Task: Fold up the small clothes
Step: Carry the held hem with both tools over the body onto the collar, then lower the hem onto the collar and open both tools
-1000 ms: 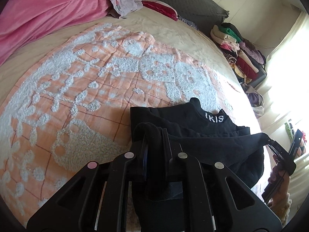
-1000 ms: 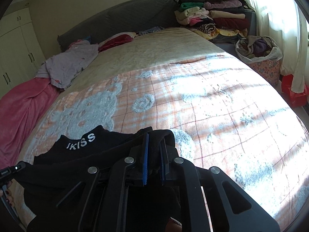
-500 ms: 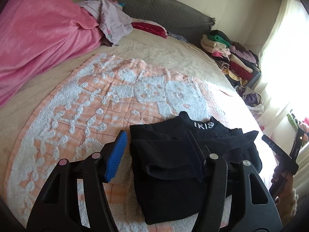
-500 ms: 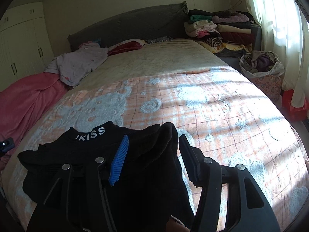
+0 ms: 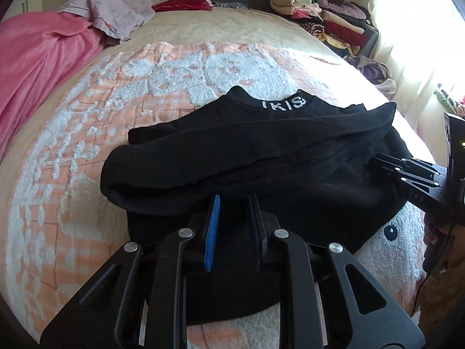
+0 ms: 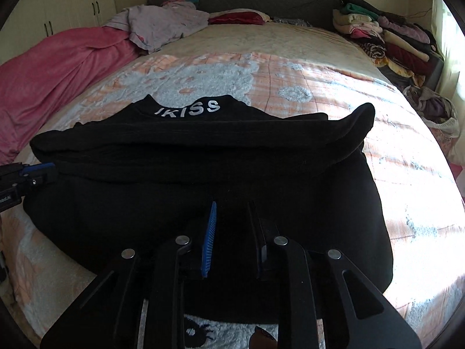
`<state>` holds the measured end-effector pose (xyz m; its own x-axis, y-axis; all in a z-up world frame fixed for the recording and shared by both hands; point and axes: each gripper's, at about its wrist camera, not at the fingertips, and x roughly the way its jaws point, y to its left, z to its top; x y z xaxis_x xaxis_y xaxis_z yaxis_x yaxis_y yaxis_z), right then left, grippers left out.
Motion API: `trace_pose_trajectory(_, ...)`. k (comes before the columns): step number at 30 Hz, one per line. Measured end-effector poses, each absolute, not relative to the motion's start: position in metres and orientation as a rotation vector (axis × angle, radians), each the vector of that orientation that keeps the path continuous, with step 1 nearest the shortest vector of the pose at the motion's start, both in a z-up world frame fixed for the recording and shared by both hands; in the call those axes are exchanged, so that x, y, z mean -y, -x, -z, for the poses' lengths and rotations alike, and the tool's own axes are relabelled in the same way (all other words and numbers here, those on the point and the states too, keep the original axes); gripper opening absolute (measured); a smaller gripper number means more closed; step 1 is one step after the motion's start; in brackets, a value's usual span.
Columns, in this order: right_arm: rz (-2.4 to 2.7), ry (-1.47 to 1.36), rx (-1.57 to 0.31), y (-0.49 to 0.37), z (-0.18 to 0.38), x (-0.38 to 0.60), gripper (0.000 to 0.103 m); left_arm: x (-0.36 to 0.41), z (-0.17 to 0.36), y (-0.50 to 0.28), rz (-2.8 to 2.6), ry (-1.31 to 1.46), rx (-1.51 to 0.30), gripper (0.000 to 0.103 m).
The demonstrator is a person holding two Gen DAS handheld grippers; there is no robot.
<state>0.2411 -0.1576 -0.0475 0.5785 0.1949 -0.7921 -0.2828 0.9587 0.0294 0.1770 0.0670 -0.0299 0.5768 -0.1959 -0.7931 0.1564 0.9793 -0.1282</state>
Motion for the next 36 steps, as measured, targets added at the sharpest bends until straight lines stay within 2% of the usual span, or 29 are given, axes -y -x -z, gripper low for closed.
trace_pose_trajectory(12, -0.241, 0.077, -0.893, -0.306, 0.047, 0.152, 0.02, -0.092, 0.036, -0.212, 0.162, 0.118, -0.839, 0.013)
trace_pose_trajectory(19, -0.191, 0.034, -0.84, -0.329, 0.028, 0.166, 0.02, -0.139, 0.023, -0.217, 0.068, 0.233, -0.795, 0.013)
trace_pose_trajectory(21, -0.176, 0.016, -0.804, -0.328, 0.018, 0.181, 0.021, -0.151, 0.02, -0.216, 0.056, 0.263, -0.796, 0.019)
trace_pose_trajectory(23, -0.149, 0.002, -0.784, -0.326, 0.01, 0.199, 0.021, -0.16, 0.02, -0.215, 0.047, 0.284, -0.806, 0.02)
trace_pose_trajectory(25, -0.122, -0.008, -0.785, -0.325, 0.006, 0.217, 0.026, -0.166, 0.024, -0.216, 0.04, 0.306, -0.833, 0.02)
trace_pose_trajectory(27, -0.124, -0.023, -0.812, -0.324, 0.008, 0.233, 0.042, -0.166, 0.029, -0.219, 0.051, 0.325, -0.864, 0.02)
trace_pose_trajectory(36, -0.098, 0.042, -0.908, -0.328, 0.037, 0.232, 0.049, -0.15, 0.044, -0.223, 0.079, 0.304, -0.917, 0.02)
